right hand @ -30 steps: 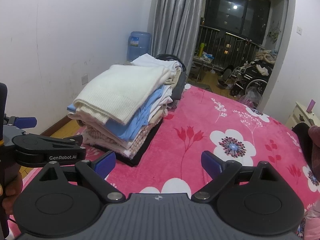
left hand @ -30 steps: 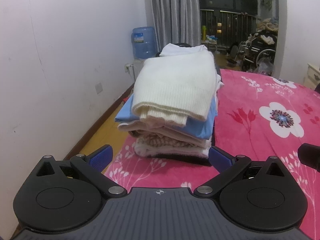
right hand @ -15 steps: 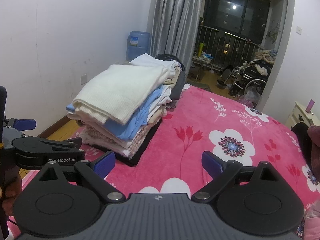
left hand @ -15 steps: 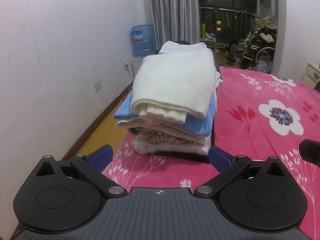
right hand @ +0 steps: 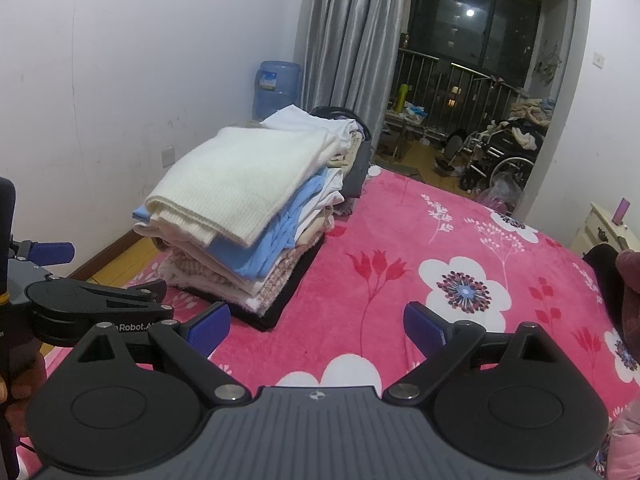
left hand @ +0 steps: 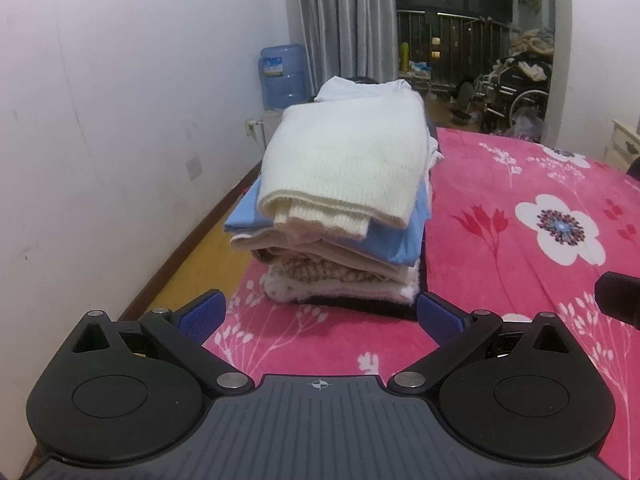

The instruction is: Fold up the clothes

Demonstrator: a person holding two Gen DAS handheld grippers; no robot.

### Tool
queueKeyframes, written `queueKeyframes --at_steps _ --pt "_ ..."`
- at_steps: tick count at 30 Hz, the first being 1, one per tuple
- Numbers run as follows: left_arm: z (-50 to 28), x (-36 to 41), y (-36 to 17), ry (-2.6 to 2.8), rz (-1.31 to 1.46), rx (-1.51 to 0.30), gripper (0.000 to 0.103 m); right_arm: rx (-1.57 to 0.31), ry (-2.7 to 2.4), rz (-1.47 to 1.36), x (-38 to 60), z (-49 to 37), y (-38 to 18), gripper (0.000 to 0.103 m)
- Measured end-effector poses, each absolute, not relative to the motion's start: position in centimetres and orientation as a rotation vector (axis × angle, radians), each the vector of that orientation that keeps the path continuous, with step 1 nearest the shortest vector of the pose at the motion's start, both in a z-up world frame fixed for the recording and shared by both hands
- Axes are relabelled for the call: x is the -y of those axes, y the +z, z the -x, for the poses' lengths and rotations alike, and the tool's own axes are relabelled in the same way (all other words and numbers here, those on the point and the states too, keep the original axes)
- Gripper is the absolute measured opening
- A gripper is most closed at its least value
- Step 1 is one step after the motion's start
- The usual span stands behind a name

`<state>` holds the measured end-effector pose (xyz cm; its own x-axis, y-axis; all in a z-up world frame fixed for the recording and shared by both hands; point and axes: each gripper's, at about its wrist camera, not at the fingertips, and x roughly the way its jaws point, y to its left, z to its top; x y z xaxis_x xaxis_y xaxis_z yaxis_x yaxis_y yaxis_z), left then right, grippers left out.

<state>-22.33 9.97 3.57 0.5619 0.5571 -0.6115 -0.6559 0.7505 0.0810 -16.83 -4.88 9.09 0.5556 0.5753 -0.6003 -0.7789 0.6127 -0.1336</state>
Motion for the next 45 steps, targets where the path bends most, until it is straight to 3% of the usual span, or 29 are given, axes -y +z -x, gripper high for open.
queueKeyframes --at_steps 45 --pt "22.2 -10.08 3.5 0.728 0.159 -0.666 0.103 -0.555 0.822 0.404 4.87 16.44 8.98 0.097"
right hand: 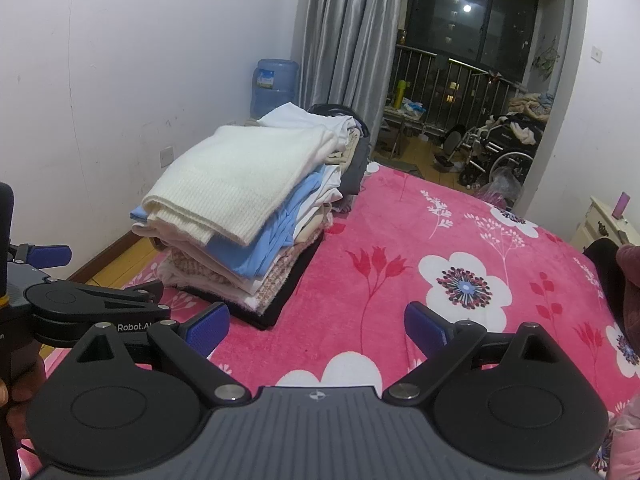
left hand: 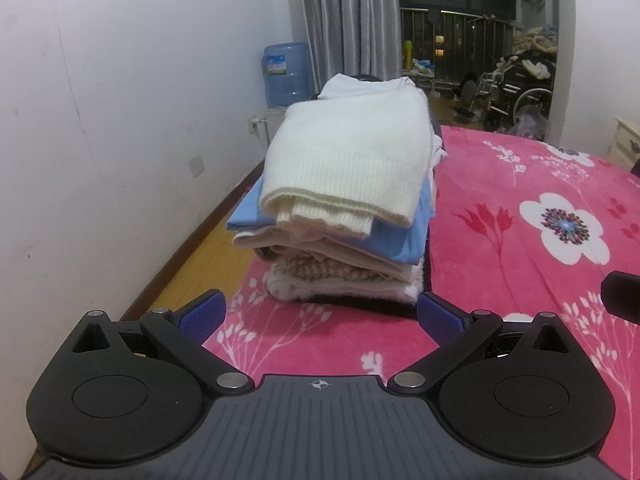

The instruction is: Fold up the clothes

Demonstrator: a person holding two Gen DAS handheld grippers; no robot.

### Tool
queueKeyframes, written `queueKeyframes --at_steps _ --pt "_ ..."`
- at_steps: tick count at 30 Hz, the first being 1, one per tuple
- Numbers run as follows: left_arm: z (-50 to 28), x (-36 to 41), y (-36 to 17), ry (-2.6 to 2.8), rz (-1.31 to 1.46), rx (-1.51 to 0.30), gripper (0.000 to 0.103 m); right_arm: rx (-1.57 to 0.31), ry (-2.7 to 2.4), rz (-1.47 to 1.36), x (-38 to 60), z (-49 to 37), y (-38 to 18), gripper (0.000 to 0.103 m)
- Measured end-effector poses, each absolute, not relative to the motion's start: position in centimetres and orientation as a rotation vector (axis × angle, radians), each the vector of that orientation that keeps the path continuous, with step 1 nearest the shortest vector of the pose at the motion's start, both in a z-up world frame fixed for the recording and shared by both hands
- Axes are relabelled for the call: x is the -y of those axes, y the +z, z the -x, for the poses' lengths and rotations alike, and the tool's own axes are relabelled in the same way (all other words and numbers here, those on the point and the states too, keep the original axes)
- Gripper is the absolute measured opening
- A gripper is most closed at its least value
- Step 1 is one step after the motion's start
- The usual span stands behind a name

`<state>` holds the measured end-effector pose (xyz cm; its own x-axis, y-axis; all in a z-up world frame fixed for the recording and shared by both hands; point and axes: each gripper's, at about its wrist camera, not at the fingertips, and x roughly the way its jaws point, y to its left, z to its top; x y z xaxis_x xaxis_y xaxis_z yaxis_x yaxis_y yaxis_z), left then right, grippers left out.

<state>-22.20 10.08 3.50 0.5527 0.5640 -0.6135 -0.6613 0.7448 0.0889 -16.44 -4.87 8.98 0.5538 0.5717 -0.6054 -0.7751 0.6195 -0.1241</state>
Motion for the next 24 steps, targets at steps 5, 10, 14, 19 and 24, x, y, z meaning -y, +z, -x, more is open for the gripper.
queueKeyframes --at_steps 5,10,14,19,24 --pt "22.2 -10.04 3.55 0.727 0.155 -0.661 0.103 -0.553 0.821 0.403 4.88 16.41 8.98 0.097" --pt "22.08 -10.1 3.45 0.728 0.155 -0.665 0.103 -0.555 0.822 0.404 4.87 16.37 8.93 0.097" --pt "22.07 -10.07 3.44 0.729 0.155 -0.666 0.103 -0.556 0.821 0.404 4.9 16.29 8.94 0.097" --pt "22.09 -10.0 3.47 0.728 0.155 -0.665 0.103 -0.556 0.82 0.404 4.82 16.3 8.9 0.097" --pt "22.1 -10.06 3.43 0.729 0.156 -0.663 0.103 -0.556 0.819 0.403 4.83 16.3 8.87 0.097"
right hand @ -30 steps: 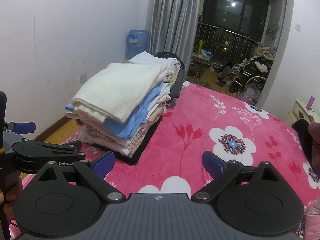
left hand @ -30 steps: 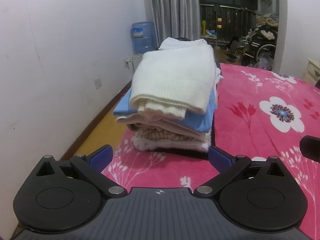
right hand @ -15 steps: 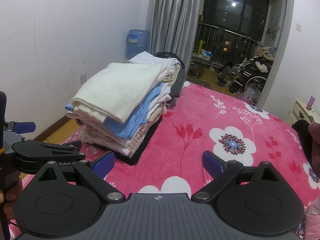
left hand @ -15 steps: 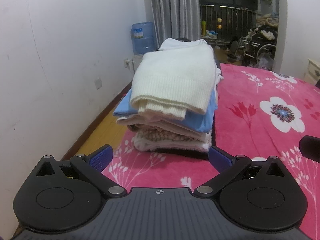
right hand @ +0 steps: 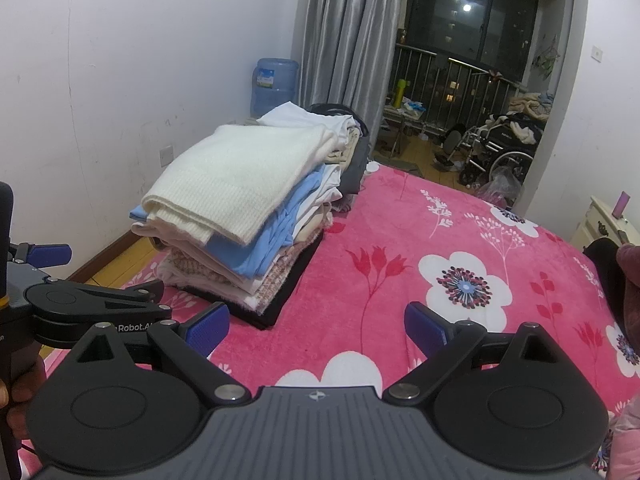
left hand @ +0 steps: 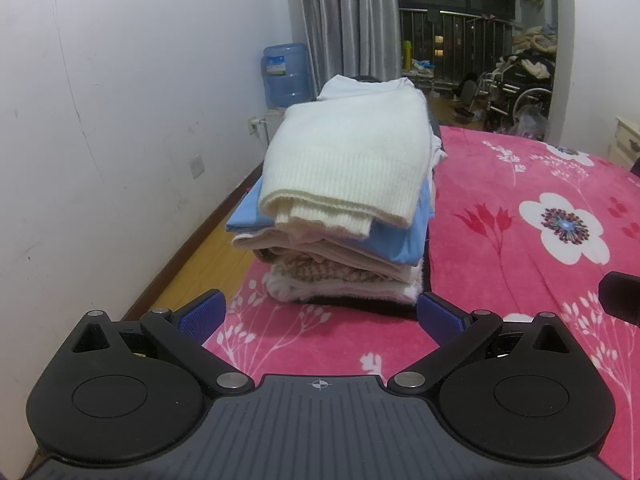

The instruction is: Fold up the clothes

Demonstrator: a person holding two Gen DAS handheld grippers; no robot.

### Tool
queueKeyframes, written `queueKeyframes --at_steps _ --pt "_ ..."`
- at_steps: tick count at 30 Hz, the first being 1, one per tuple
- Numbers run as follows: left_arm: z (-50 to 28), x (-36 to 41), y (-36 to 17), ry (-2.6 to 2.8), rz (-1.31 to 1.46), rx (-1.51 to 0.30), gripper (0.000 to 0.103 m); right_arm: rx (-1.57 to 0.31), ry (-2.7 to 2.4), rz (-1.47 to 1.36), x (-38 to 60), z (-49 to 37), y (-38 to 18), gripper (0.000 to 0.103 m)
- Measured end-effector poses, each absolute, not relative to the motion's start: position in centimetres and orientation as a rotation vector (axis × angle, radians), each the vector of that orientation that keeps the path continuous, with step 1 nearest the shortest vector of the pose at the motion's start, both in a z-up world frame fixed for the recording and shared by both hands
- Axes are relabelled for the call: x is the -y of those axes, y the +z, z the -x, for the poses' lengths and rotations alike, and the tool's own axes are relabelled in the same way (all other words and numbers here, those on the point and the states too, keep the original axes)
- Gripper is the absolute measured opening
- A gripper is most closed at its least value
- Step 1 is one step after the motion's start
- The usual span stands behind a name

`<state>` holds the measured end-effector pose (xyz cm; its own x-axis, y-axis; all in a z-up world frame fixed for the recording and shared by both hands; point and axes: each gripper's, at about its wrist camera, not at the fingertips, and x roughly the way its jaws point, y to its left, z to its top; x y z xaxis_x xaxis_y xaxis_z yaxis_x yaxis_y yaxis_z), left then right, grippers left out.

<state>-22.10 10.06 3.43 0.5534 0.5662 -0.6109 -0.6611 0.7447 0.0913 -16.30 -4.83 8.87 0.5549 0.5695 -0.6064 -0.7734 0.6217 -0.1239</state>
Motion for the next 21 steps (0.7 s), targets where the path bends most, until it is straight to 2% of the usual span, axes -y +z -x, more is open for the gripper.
queueKeyframes --at_steps 21 --pt "22.03 -10.15 3.62 0.725 0.155 -0.661 0.103 -0.557 0.816 0.401 4.99 16.06 8.86 0.097"
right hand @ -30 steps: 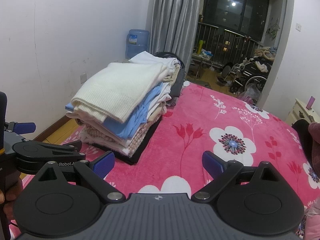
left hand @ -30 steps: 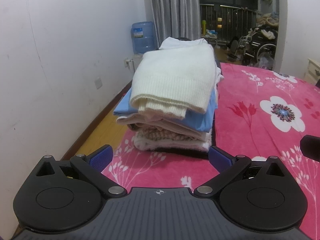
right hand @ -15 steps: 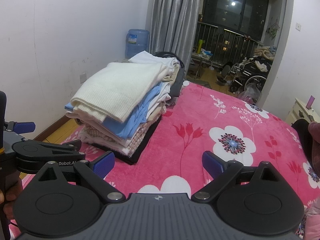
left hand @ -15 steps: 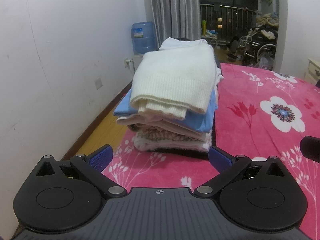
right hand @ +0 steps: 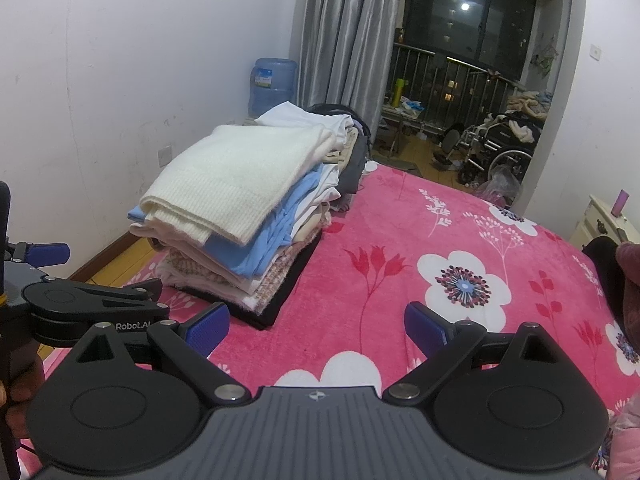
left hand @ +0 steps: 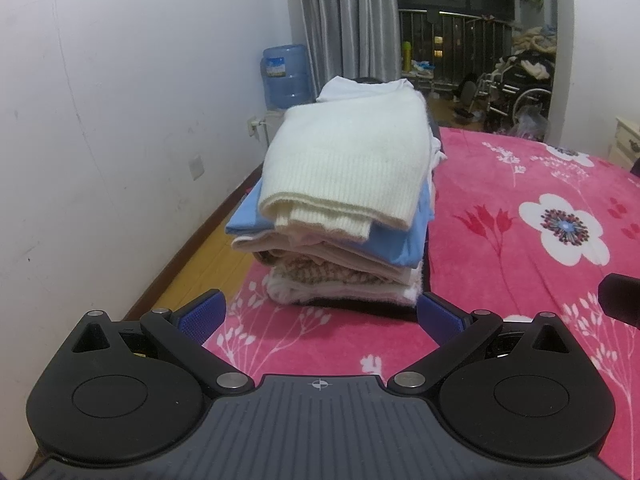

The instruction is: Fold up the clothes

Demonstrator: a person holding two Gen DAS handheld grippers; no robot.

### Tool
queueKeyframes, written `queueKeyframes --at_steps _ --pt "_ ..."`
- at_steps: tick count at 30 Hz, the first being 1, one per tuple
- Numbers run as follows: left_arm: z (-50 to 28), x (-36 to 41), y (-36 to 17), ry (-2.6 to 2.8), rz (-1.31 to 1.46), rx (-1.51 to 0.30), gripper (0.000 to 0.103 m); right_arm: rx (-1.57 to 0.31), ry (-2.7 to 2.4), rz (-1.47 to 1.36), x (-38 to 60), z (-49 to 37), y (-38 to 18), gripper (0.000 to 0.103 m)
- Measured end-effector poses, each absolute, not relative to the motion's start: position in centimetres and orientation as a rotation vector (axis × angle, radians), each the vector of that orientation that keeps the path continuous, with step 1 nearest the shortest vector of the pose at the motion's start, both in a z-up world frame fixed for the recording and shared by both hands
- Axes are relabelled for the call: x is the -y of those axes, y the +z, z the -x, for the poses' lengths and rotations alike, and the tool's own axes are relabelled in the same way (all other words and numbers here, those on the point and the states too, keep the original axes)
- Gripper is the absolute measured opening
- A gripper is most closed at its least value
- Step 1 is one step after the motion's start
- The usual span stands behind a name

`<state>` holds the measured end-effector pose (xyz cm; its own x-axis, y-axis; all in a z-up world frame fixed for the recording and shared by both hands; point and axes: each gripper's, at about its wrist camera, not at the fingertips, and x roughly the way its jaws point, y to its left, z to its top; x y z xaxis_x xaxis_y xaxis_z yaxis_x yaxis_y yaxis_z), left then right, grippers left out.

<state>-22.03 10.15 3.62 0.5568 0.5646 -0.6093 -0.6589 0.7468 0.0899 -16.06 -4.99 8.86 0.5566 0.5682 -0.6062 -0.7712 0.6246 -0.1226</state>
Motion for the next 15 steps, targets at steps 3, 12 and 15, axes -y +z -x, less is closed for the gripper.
queueKeyframes --at_steps 3,12,15 --pt "21.97 -10.22 3.59 0.725 0.156 -0.662 0.103 -0.559 0.816 0.4 5.05 15.94 8.84 0.097" --pt "21.91 -10.16 3.69 0.722 0.157 -0.66 0.103 -0.56 0.814 0.399 5.09 15.75 8.84 0.097" --pt "21.91 -10.14 3.72 0.723 0.156 -0.658 0.103 -0.56 0.814 0.4 5.11 15.82 8.85 0.097"
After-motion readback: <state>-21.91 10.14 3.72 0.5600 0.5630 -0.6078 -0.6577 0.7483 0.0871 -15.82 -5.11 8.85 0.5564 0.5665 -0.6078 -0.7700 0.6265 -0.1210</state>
